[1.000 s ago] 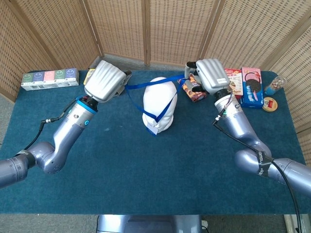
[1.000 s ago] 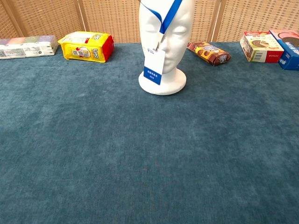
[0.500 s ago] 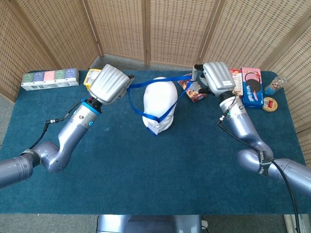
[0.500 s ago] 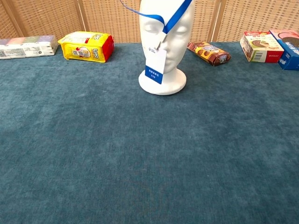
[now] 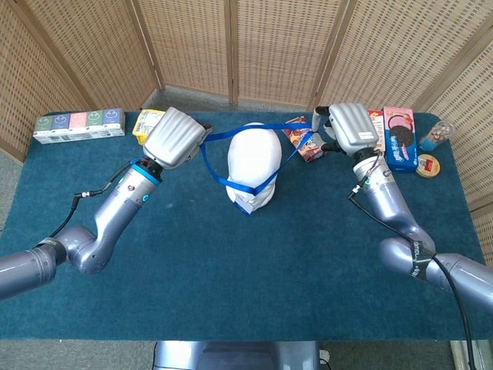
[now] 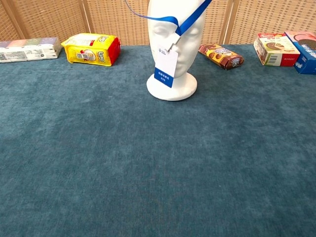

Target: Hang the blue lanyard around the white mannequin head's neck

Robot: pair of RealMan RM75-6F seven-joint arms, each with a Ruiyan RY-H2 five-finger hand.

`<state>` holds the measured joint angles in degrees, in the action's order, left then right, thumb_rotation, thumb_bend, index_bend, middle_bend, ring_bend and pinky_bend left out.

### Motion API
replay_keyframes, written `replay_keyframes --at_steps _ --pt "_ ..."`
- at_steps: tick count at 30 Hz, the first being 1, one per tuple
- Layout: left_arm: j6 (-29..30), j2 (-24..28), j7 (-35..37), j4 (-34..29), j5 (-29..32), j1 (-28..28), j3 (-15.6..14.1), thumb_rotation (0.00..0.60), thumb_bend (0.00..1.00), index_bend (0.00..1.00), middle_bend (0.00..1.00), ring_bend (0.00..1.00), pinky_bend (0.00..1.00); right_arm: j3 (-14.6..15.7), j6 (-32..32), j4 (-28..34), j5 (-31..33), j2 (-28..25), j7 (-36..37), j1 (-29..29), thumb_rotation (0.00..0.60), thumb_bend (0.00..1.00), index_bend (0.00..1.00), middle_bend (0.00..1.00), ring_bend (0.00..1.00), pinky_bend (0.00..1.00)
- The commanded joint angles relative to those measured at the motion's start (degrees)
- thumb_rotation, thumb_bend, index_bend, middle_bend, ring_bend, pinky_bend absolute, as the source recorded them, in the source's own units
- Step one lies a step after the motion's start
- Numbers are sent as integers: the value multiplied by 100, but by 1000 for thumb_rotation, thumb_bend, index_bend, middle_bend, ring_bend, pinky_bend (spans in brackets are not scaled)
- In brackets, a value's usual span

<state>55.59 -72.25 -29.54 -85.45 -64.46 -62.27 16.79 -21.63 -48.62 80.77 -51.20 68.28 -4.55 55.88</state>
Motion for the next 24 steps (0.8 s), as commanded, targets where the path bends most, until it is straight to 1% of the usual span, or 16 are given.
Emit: replay_keyframes --at_steps 1,9,10,11,13,17,24 --pt "-9 -26 17 32 -16 13 -35 595 435 637 1000 1000 1000 16 17 -12 3 14 -12 -10 600 453 796 1000 1000 1000" --pt "-16 -58 60 83 -53 59 -103 599 435 637 1000 1000 1000 56 56 -67 65 49 -66 -41 600 453 796 1000 1000 1000" --pt "-26 -66 58 86 -50 62 -115 598 435 637 1000 1000 1000 370 313 -473 203 558 -277 54 600 452 796 1000 1000 1000" --pt "-30 -70 59 86 -48 64 -118 598 435 637 1000 1000 1000 110 44 -291 185 215 -269 40 600 452 796 1000 1000 1000" --pt "-43 -71 54 77 -44 67 -128 598 435 637 1000 1000 1000 103 152 11 285 -39 -302 -16 600 452 796 1000 1000 1000" --pt "-57 -76 43 75 -26 71 -135 596 434 637 1000 1000 1000 107 127 139 361 -62 -328 -46 600 452 796 1000 1000 1000" --pt "-120 -110 -4 51 37 43 -141 591 434 637 1000 1000 1000 131 136 16 278 13 -227 -91 600 450 796 1000 1000 1000"
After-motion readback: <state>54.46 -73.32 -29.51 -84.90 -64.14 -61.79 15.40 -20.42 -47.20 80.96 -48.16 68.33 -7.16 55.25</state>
